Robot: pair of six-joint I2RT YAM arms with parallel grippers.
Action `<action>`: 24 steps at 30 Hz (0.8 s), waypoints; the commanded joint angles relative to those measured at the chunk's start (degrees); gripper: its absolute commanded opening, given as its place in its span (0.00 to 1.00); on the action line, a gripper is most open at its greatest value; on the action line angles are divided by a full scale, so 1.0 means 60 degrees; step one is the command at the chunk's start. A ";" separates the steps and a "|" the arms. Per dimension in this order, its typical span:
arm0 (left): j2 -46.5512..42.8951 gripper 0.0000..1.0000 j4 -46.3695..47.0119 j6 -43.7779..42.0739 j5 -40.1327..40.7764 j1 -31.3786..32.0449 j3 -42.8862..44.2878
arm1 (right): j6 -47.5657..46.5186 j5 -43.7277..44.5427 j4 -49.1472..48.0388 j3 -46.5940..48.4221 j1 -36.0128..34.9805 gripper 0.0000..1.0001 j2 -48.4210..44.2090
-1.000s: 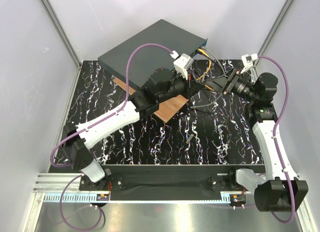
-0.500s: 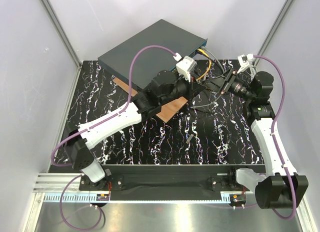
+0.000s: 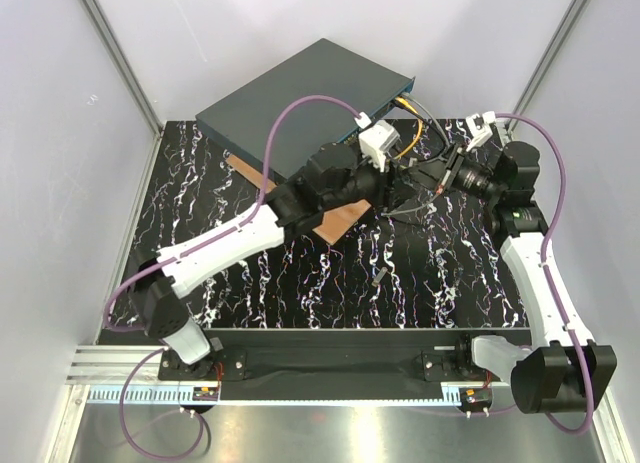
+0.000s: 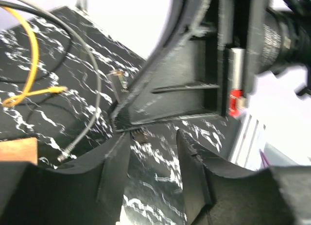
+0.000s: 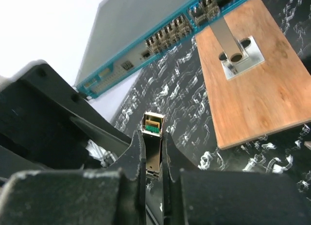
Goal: Insert the plug into the switch port
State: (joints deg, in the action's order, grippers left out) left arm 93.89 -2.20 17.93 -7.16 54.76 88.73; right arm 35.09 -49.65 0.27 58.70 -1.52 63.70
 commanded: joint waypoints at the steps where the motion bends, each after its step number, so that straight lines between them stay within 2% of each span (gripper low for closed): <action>1: -0.1261 0.49 -0.0495 0.0072 -0.1470 -0.0498 -0.0007 | -0.2050 -0.0644 0.1065 0.0617 -0.0113 0.00 0.0076; 3: -0.1772 0.48 -0.1316 0.0160 -0.2215 -0.1010 -0.0067 | -0.3602 -0.1155 0.2031 0.0938 -0.0098 0.00 0.0135; 8: -0.2216 0.43 -0.2895 0.0218 -0.2586 -0.1903 0.0473 | -0.7493 -0.2110 0.4430 0.1408 -0.0098 0.00 0.0003; 11: -0.1456 0.39 -0.4446 0.0642 -0.2746 -0.2008 0.1688 | -0.9384 -0.2419 0.5957 0.1964 -0.0171 0.00 0.0032; 14: -0.0271 0.37 -0.5344 0.1447 -0.3609 -0.2008 0.2803 | -1.1114 -0.2069 0.7403 0.2550 -0.0580 0.00 0.0164; 17: -0.0033 0.36 -0.4954 0.2137 -0.3758 -0.1935 0.2966 | -1.1941 -0.1600 0.8259 0.3107 -0.1078 0.00 0.0311; 24: 0.0290 0.40 -0.4776 0.2431 -0.4051 -0.1481 0.2996 | -1.1752 -0.0764 0.8260 0.3415 -0.1753 0.00 0.0399</action>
State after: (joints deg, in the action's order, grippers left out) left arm 96.77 -31.86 30.22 -27.77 44.73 105.51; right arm -32.60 -57.10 47.88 76.86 -10.57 65.58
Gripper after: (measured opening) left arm 0.399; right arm 0.100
